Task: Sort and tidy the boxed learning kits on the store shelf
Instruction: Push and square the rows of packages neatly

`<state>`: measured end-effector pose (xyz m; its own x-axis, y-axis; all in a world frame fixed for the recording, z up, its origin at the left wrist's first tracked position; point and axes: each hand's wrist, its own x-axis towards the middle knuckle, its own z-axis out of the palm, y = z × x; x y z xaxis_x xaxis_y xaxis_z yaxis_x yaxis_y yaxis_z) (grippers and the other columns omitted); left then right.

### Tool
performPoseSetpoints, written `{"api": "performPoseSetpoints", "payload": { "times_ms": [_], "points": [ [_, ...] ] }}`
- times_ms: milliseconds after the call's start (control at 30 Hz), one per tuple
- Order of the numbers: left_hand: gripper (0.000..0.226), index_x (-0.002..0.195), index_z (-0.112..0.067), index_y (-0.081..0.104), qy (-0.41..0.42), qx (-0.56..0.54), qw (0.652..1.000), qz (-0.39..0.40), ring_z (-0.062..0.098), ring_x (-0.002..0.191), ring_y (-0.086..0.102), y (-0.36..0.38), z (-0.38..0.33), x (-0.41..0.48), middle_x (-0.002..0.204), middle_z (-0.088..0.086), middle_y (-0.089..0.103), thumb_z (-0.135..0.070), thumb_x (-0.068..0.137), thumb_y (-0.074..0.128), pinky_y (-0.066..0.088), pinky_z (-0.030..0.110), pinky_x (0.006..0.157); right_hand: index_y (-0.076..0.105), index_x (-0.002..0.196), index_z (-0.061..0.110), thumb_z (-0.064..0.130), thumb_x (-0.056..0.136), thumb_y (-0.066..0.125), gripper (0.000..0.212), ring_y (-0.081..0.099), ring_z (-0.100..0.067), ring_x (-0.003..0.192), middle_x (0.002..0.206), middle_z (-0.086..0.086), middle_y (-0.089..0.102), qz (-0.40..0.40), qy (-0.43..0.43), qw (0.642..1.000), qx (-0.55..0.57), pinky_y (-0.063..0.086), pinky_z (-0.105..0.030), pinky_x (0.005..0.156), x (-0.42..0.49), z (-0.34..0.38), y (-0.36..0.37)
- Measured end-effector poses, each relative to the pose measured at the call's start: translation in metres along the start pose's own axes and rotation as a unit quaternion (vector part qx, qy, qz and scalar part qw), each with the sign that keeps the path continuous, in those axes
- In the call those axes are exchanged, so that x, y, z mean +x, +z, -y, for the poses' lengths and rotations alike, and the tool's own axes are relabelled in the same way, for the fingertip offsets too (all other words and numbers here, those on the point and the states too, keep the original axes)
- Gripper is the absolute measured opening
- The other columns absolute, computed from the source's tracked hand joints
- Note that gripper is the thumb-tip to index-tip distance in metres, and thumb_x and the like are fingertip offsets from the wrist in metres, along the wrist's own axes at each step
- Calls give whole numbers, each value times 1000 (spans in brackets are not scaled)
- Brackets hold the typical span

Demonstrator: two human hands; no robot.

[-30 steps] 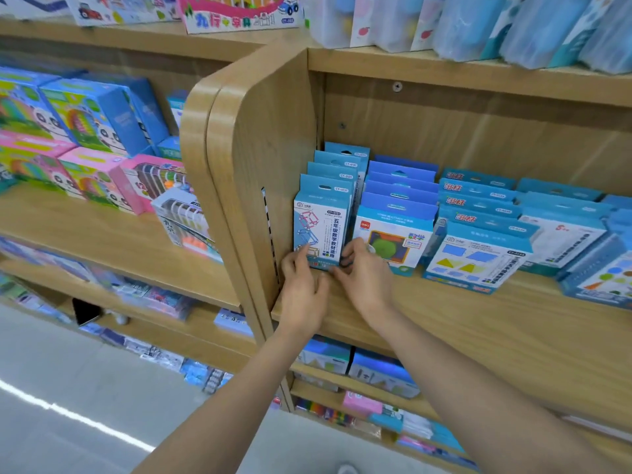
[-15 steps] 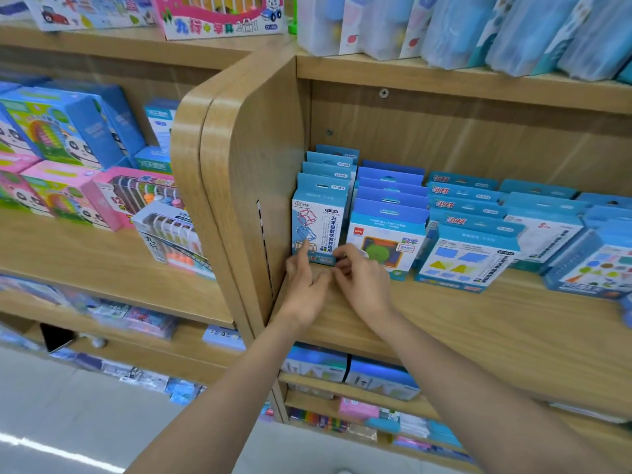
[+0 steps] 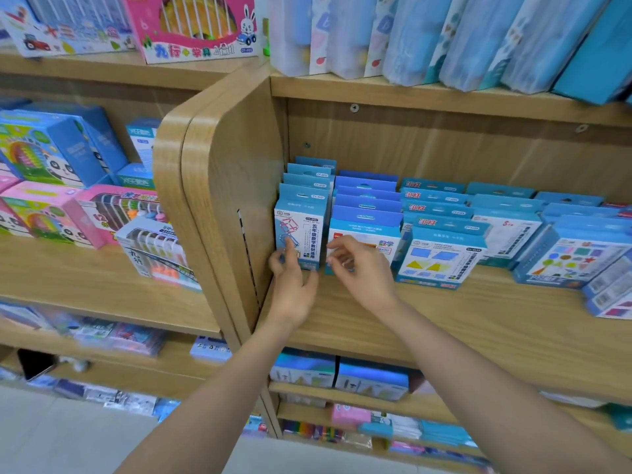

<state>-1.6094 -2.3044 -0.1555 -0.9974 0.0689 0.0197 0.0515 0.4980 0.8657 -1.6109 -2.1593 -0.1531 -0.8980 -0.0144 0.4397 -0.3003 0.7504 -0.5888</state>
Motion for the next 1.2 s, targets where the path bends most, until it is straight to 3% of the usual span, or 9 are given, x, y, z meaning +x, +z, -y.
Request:
{"api": "performPoseSetpoints", "payload": {
  "times_ms": [100,200,267,467,567,733,967,1200],
  "points": [
    [64,149,-4,16,104,59,990,-77,18,132,31,1,-9,-6,147,13,15,-7,94,50,18,3,95,65,103,21,22,88,64,15,64,-6,74,84,11,68,-23,-17,999,31,56,-35,70,8,7,-12],
    [61,145,-3,27,183,131,963,-151,25,139,23,2,-18,4,149,16,19,-6,90,53,24,24,112,65,99,23,24,88,64,11,63,-6,70,79,13,67,-54,-32,996,59,55,-35,67,21,12,-19],
    [60,146,-4,28,192,175,950,-171,29,144,16,1,-25,14,153,16,18,-11,90,52,19,37,117,65,97,24,24,89,63,9,64,-6,70,79,13,66,-69,-38,994,74,55,-35,65,33,13,-25],
    [56,150,-5,21,192,270,926,-182,24,148,-2,-1,-41,44,160,12,9,-29,100,32,1,40,121,66,97,21,20,89,61,9,62,-5,81,89,10,68,-98,-34,992,66,53,-32,69,83,12,-35],
    [65,150,-4,19,185,300,917,-187,25,149,0,2,-47,55,160,13,11,-41,97,17,-2,40,121,66,101,21,20,89,60,13,62,-9,90,96,8,69,-96,-24,995,29,52,-33,72,108,9,-35],
    [65,149,-5,26,203,325,902,-197,23,148,6,1,-49,69,158,10,21,-43,97,14,0,41,121,65,119,14,22,91,62,30,64,-19,104,114,-3,70,13,60,997,42,51,-36,91,143,-1,-27],
    [57,142,-6,40,215,333,895,-207,26,144,24,-1,-50,80,149,13,39,-37,98,22,9,43,121,71,111,16,21,93,56,25,66,-17,94,107,-2,72,14,118,990,73,54,-33,83,160,-7,-24],
    [55,141,-10,43,224,336,891,-209,26,143,27,2,-46,85,149,10,40,-39,98,25,12,44,120,74,90,21,24,89,67,8,65,-15,85,94,3,72,-13,136,991,-13,53,-32,70,164,-3,-18]
  ]
}}
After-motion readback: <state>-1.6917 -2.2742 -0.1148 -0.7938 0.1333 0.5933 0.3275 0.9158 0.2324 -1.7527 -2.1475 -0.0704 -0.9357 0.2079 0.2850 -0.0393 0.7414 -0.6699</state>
